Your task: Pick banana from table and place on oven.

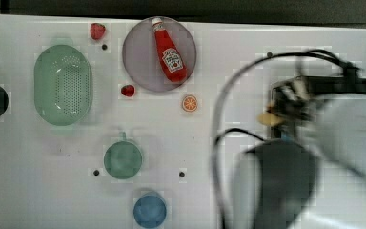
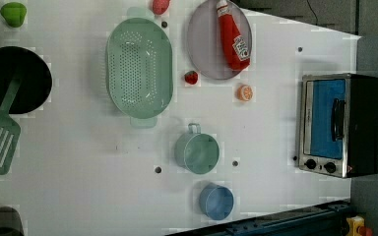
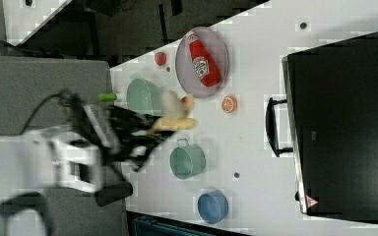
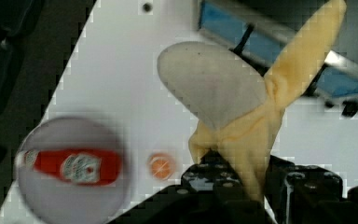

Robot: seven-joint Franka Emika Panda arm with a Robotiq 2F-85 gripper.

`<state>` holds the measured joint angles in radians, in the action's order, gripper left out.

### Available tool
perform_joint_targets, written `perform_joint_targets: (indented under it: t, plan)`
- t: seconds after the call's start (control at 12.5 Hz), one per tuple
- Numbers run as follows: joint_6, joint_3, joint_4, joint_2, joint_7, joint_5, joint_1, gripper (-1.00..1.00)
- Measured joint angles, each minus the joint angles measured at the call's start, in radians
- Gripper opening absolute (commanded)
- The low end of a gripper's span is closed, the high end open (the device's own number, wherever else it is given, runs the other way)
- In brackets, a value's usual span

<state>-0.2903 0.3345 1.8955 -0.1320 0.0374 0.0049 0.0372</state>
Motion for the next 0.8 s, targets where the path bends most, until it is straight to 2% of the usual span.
perform_joint_targets:
  t: [0.24,0.48,0.72,0.8]
  plan:
    - [-0.093,0.150,0.001,0.124,0.198,-0.014,0.047,-0.57]
    - [-0.218,0.286,0.021,0.270,0.406,-0.014,0.052,-0.57]
    - [-0.227,0.313,0.009,0.383,0.543,-0.031,0.083,-0.56]
    - [-0.223,0.310,0.008,0.397,0.579,-0.030,0.087,-0.47]
